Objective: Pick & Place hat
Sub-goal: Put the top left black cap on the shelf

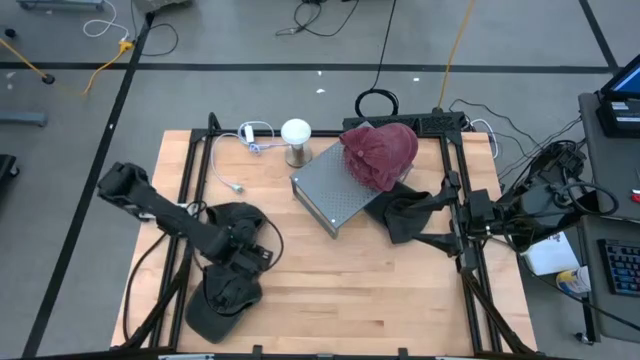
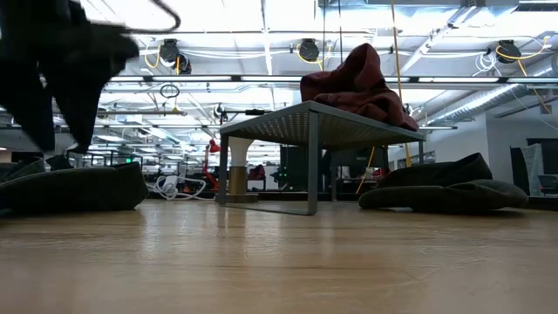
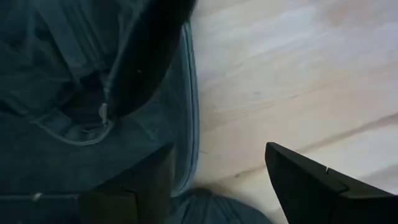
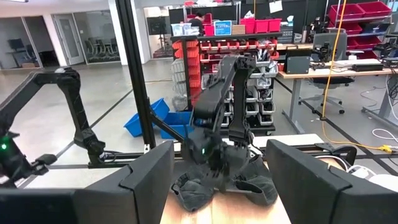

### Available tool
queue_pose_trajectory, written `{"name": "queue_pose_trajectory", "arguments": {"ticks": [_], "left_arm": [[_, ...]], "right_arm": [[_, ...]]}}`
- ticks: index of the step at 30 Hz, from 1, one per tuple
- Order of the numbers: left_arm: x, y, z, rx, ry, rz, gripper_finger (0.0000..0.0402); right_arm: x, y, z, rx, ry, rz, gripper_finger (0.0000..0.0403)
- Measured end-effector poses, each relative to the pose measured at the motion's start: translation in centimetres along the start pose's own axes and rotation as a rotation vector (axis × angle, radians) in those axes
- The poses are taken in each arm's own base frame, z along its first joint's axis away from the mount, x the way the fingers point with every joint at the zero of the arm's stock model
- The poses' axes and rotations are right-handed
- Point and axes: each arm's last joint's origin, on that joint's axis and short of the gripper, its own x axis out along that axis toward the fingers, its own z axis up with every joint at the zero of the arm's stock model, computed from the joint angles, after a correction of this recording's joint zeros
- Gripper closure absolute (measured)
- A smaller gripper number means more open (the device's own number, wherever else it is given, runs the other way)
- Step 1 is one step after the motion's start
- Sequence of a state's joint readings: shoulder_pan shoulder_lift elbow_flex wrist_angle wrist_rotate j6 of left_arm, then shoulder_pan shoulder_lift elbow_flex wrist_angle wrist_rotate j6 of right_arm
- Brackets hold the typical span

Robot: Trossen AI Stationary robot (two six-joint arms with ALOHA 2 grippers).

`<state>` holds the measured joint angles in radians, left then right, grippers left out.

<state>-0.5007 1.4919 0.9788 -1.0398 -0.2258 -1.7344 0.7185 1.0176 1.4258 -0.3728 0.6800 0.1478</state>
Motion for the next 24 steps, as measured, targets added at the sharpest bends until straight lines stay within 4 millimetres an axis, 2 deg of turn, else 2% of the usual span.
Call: {"name": "queue_pose_trajectory", "arguments": {"ticks": [10, 15, 17, 24], "left_arm": [[4.8, -0.8, -1.2, 0.058, -0.028, 0.21, 0.0149], [5.9, -1.0, -1.7, 0.096, 0.048, 0.272, 0.0156], [6.0, -1.0, -1.9, 0.098, 0.066, 0.276, 0.0179], [5.9, -0.8, -2.1, 0.133, 0.112, 0.288, 0.0297]], "right_arm": [[0.0, 0.0, 0.0, 0.023, 0.0, 0.0, 0.0156], [0.0, 0.0, 0.0, 0.024, -0.001, 0.001, 0.0156], [0.0, 0.0, 0.0, 0.024, -0.001, 0.001, 0.0156], [0.0, 0.0, 0.0, 0.024, -0.001, -0.001, 0.0156]]}}
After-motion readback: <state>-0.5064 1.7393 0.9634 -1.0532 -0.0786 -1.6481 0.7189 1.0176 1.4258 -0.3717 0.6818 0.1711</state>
